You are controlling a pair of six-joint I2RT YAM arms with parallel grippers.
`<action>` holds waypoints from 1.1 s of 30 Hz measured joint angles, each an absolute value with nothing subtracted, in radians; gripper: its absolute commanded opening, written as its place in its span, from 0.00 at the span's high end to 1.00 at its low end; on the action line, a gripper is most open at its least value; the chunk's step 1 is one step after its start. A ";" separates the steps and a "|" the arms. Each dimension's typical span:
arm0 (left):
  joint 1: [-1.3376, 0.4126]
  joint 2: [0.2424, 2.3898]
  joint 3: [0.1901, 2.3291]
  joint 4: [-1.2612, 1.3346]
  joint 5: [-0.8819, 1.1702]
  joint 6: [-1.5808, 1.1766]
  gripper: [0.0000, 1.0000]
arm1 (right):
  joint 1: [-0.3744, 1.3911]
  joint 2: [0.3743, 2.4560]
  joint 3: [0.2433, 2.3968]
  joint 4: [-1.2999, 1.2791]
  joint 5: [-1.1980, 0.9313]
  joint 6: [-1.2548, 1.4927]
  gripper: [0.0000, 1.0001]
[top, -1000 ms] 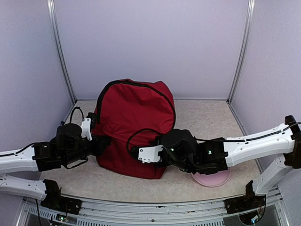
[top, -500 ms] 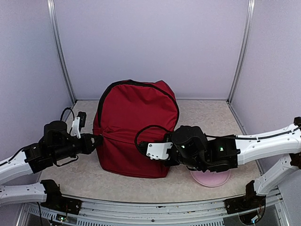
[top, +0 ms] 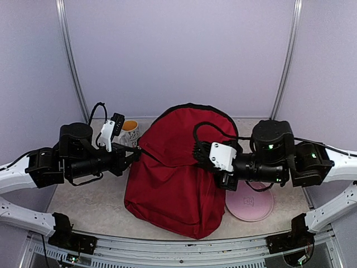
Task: Pack the student bag
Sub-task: Adjust the student bag at the center of the board, then reset both arms
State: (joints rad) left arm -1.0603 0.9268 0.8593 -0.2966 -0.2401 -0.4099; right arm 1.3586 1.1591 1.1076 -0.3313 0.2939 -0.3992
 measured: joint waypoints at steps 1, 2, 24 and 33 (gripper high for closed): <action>-1.063 0.946 0.873 -0.296 -0.239 -0.406 1.00 | 1.359 1.137 1.107 -0.331 0.276 -0.387 1.00; -1.065 0.962 0.880 -0.294 -0.237 -0.402 1.00 | 1.354 1.115 1.101 -0.323 0.257 -0.370 1.00; -0.817 1.036 0.783 -0.278 -0.180 -0.387 0.01 | 0.777 1.220 0.895 -0.144 -0.114 0.115 0.00; -0.497 0.925 0.799 -0.276 -0.125 -0.351 0.01 | 0.249 1.167 0.886 -0.104 -0.243 0.310 0.00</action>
